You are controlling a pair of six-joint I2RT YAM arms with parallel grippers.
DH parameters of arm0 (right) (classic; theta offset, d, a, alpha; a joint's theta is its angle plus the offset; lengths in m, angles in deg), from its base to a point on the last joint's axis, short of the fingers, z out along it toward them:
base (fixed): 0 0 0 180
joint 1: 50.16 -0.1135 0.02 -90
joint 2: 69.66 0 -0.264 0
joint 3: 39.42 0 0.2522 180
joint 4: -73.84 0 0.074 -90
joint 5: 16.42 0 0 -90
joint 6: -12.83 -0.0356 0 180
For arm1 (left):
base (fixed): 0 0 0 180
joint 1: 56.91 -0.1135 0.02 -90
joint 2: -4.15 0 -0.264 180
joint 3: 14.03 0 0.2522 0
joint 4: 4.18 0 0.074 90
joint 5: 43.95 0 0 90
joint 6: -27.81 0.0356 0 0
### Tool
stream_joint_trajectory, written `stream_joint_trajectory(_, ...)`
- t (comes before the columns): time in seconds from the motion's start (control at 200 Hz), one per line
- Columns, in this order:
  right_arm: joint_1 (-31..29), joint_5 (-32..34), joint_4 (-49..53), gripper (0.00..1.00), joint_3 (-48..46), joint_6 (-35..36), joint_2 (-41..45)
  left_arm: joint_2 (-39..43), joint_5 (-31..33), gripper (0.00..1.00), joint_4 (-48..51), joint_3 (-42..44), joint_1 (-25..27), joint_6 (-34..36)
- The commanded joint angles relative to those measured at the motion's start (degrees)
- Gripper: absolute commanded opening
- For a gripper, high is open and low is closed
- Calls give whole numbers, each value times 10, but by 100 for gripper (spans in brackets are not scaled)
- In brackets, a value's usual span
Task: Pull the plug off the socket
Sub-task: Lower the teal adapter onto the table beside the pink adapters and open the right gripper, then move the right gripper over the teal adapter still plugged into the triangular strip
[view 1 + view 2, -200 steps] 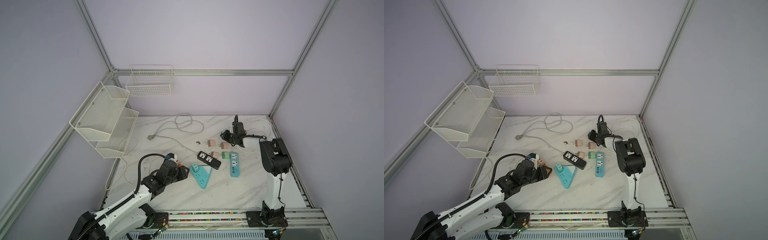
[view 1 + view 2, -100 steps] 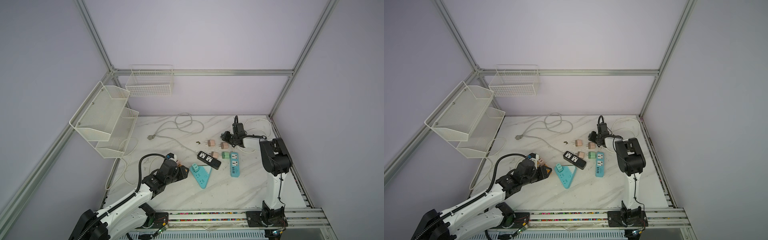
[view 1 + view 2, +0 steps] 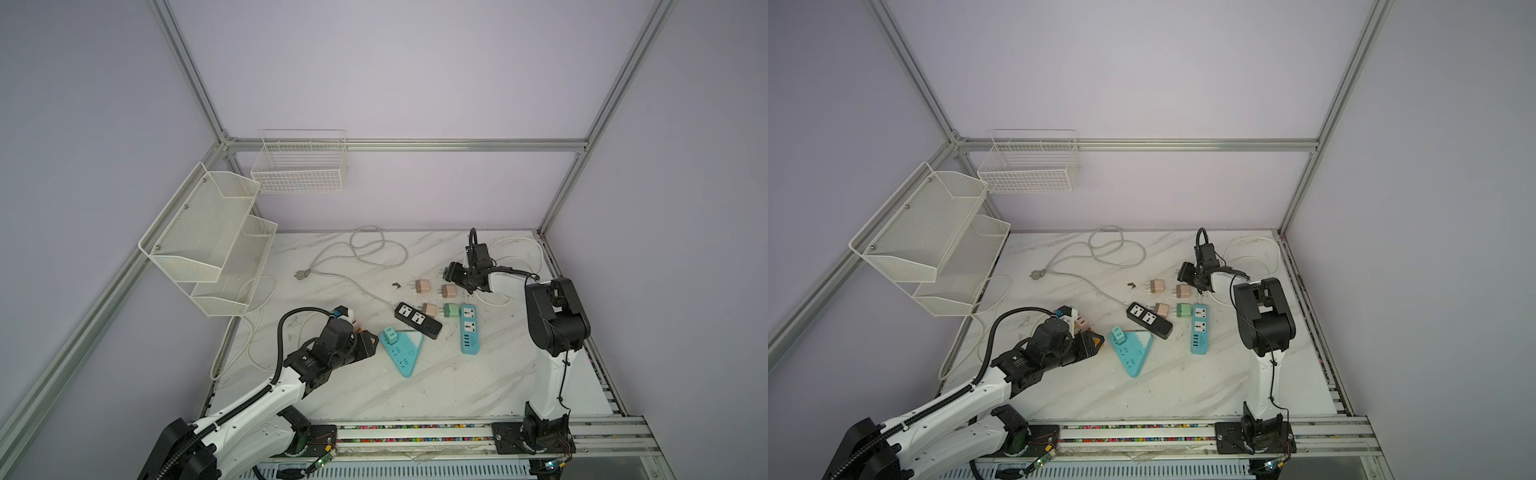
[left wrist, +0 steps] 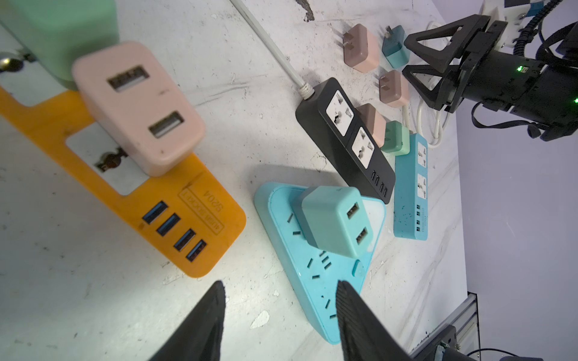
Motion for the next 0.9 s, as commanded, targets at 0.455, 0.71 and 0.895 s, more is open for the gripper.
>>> stream_joint_trajectory(0.455,-197,150,164,67,6,67,153,35,7,59,-50,33,-13,-42)
stream_joint_trajectory(0.71,-333,226,221,67,15,38,169,50,17,60,-24,40,-19,-27)
stream_joint_trajectory(0.895,-415,245,225,67,-3,17,193,53,13,60,-25,52,-22,-25)
